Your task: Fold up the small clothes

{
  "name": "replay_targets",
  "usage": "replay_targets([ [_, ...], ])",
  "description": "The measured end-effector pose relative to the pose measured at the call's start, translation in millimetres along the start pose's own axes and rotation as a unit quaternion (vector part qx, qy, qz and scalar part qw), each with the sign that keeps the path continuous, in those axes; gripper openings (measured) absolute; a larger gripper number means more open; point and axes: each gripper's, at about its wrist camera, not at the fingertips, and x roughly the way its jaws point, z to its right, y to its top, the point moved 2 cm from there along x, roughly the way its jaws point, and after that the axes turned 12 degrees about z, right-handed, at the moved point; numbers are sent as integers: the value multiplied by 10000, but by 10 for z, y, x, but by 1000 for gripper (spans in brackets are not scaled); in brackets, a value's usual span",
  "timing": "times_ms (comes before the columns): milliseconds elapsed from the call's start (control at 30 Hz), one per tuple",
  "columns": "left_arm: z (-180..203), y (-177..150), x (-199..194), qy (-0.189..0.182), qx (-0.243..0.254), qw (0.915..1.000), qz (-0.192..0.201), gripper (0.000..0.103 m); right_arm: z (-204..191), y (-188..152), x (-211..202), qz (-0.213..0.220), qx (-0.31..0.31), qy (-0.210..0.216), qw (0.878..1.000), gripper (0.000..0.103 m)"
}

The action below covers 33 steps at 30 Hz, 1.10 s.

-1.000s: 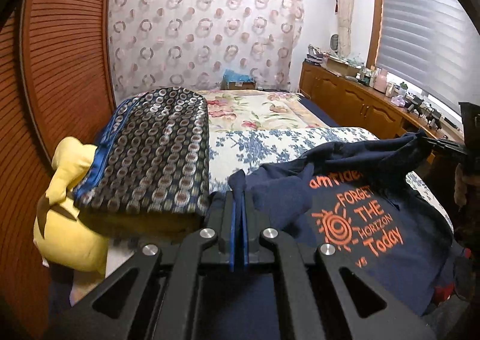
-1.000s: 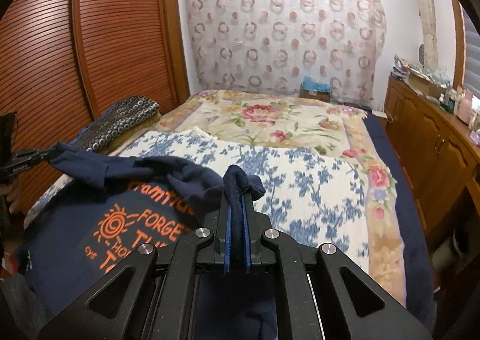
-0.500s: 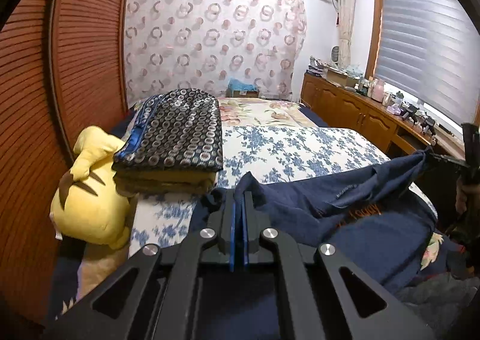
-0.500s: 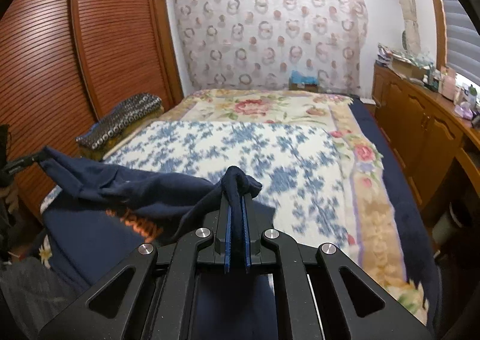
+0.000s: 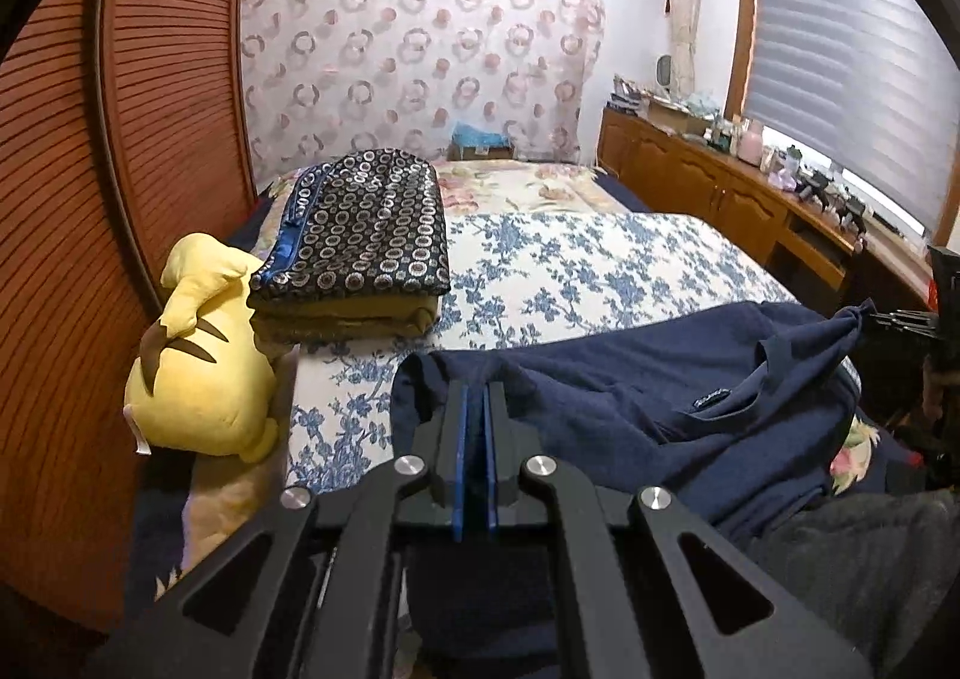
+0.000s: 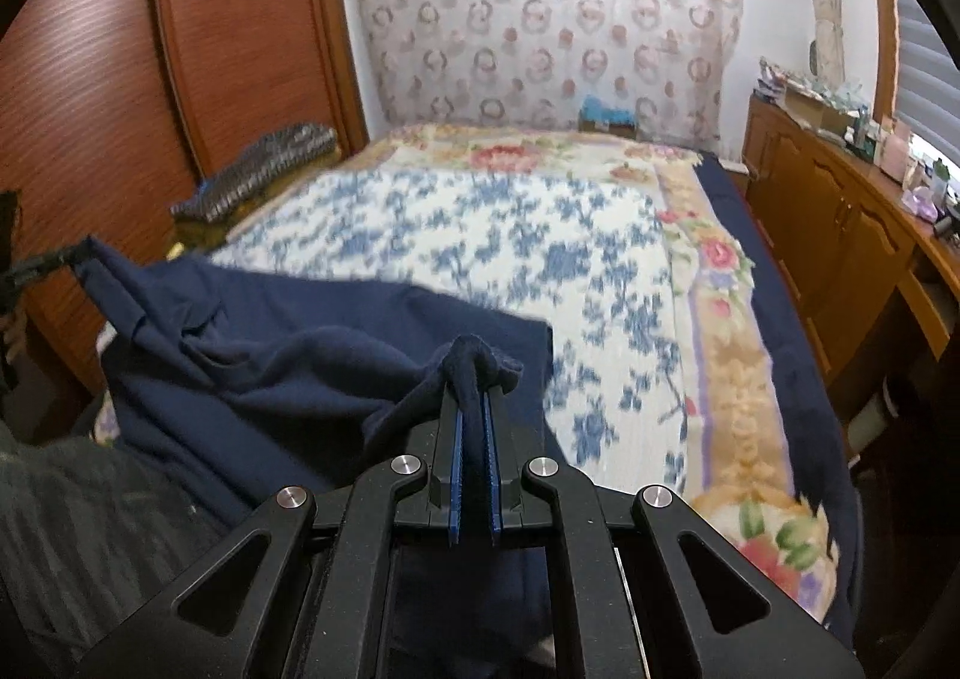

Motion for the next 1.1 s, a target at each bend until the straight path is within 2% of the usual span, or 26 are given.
replay_targets([
  [100,-20,-19,39,75,57,9999,-84,10,36,-118,78,-184,32,-68,9998,4],
  [200,-53,-17,105,68,69,9999,-113,24,81,-141,119,-241,51,-181,9995,13],
  [333,-46,-21,294,50,155,9997,-185,32,112,-37,117,-128,-106,-382,9991,33],
  [400,-45,-40,439,-22,174,9994,-284,34,135,51,125,-32,-170,-467,9988,36],
  [633,-118,-105,960,-11,267,9976,-640,36,305,199,481,68,-194,-473,9987,37],
  [833,-338,-183,1338,40,37,9957,-922,36,484,162,922,-144,190,-331,9992,37],
  [933,-373,-230,1454,62,20,9945,-1050,36,470,134,1094,-282,301,-162,9990,37],
  [1100,-350,-335,1572,30,30,9927,-1205,36,485,83,1276,-523,438,-131,9976,37],
])
